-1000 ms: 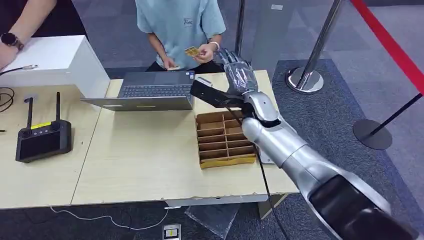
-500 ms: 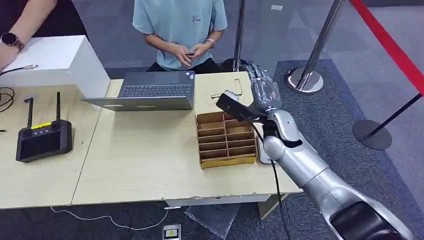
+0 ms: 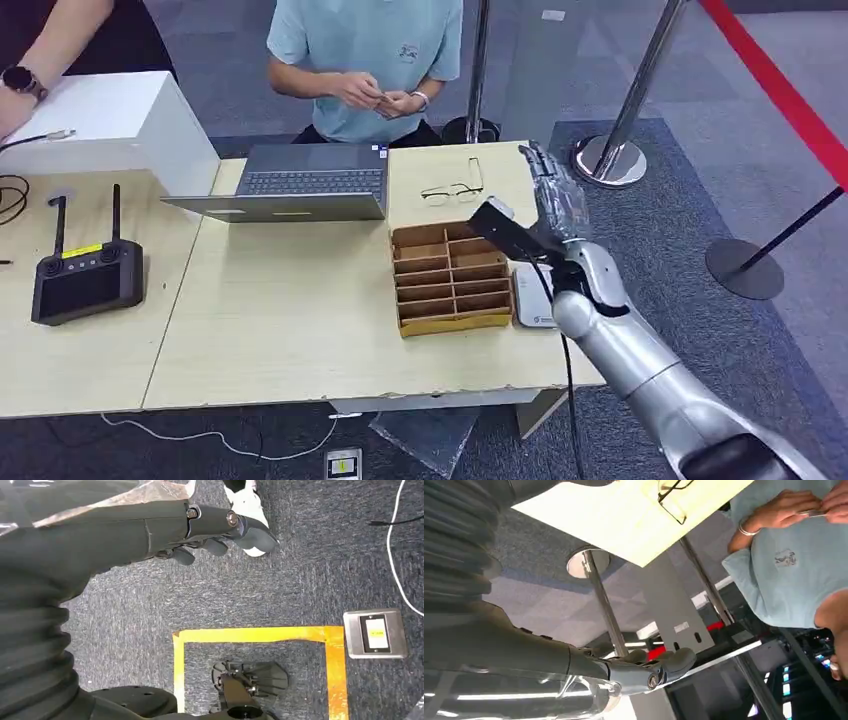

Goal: Pass the card to the sensor for recognition and then transmit it.

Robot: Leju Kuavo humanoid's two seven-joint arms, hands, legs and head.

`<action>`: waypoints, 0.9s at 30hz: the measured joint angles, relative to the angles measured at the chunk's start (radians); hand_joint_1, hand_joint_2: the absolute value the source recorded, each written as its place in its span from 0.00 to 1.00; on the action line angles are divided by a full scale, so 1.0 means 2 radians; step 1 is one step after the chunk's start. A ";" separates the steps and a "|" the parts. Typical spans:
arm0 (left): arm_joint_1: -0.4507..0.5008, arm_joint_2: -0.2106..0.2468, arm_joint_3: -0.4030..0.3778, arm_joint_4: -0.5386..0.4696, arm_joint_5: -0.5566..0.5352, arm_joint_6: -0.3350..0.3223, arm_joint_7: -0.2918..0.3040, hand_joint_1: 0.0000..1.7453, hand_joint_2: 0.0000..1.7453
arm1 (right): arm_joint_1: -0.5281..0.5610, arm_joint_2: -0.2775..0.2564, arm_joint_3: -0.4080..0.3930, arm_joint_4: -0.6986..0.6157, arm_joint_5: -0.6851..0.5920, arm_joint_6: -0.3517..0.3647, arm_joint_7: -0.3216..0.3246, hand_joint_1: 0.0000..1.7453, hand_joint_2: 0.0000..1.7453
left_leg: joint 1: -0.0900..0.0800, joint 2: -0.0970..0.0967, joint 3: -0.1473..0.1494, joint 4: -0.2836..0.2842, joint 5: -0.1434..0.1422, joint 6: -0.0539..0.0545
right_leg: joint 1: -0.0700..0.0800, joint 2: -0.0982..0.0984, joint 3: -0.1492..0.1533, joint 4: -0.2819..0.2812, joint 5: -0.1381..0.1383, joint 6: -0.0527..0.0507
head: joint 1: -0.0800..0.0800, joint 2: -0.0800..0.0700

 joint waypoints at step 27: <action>-0.001 0.000 -0.006 0.000 0.006 0.000 0.011 0.00 1.00 | 0.018 0.004 -0.009 0.000 -0.007 -0.002 -0.006 0.00 1.00 | 0.000 0.000 -0.001 0.000 0.000 0.000 | 0.000 0.000 0.000 0.000 0.000 0.000 | 0.000 0.000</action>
